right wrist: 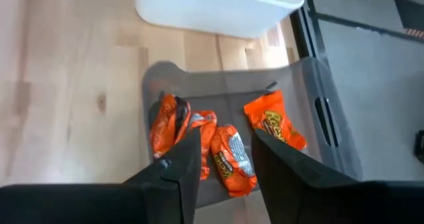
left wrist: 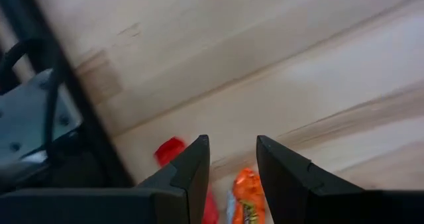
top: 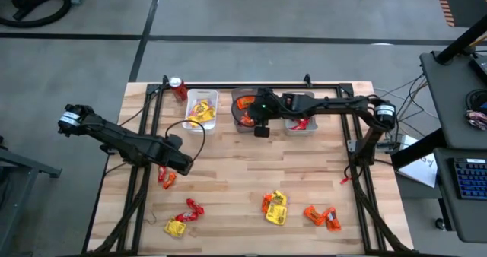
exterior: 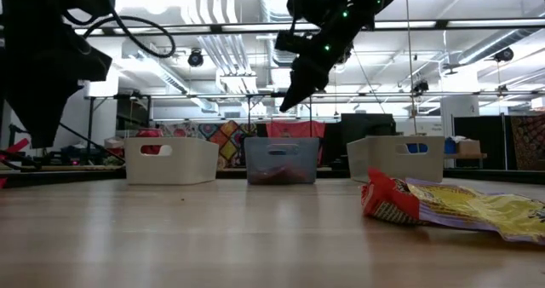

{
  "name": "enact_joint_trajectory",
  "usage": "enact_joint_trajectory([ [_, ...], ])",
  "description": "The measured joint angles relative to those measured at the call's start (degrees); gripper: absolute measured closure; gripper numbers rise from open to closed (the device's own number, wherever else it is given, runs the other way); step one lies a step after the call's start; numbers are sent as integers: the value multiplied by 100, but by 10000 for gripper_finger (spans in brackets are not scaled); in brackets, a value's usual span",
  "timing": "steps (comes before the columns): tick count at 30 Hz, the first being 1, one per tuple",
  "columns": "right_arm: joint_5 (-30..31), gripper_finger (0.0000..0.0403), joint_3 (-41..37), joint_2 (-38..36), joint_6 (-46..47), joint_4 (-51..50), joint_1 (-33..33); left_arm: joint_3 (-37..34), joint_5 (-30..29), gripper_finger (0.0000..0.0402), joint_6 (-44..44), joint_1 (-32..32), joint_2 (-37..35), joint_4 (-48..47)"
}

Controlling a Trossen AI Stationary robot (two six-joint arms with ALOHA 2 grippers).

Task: Sort candy
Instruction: Put the red chocolate into the gray bin

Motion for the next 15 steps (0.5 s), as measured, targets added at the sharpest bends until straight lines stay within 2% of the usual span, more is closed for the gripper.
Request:
enact_joint_trajectory([
  [7, -2, 274, 0, -48, 9, -5, 227, -120, 278, 292, -780, 0, 0, -518],
  [15, -2, 274, 0, -48, 11, -19, 369, -153, 372, 293, -931, 1, 448, -497],
])
